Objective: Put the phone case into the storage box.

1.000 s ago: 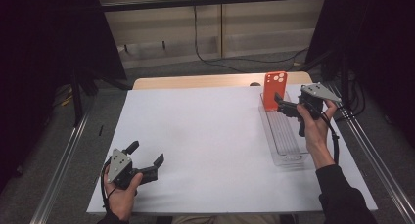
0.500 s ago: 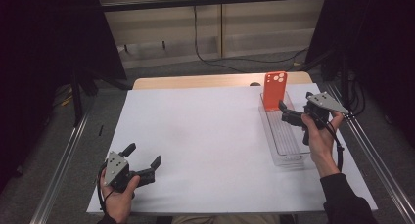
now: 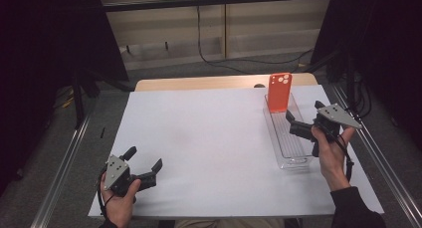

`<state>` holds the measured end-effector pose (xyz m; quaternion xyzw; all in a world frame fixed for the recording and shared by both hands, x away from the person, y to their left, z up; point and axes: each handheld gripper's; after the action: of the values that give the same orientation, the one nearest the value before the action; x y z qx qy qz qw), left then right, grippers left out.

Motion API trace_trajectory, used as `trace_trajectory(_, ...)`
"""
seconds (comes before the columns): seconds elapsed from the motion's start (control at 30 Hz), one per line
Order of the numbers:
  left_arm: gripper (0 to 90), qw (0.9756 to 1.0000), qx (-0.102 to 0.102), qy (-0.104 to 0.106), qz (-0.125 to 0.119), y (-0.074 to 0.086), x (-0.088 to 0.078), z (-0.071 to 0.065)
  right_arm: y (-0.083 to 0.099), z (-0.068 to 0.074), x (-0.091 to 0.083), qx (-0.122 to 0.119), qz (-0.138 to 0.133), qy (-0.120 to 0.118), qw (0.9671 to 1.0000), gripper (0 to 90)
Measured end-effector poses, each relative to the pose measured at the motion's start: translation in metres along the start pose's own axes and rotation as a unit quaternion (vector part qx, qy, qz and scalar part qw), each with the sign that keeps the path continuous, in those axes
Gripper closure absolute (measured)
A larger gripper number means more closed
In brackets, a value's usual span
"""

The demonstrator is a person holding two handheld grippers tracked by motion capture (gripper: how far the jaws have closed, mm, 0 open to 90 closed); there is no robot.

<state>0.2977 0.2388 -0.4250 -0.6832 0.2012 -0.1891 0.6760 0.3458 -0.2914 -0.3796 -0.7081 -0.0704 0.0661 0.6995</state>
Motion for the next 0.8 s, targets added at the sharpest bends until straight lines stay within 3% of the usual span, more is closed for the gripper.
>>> trace_trajectory(0.17,3.0,1.0000,0.003,0.000,0.002,0.000,0.000,0.000,0.004,0.003,-0.015,-0.009,-0.001,0.006,0.9999,1.4)
trace_trajectory(0.8,3.0,1.0000,0.002,-0.003,0.003,0.000,-0.001,0.000,0.018,0.010,-0.058,0.001,-0.005,0.002,1.0000,0.7)
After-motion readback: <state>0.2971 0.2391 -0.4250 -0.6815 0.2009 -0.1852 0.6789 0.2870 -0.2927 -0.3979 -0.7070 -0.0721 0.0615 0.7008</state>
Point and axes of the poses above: each handheld gripper's, and its own axes: x roughly forward along the jaws, y roughly out of its underside, z roughly to its left, and after that the axes turned 11 degrees about -z, right-handed
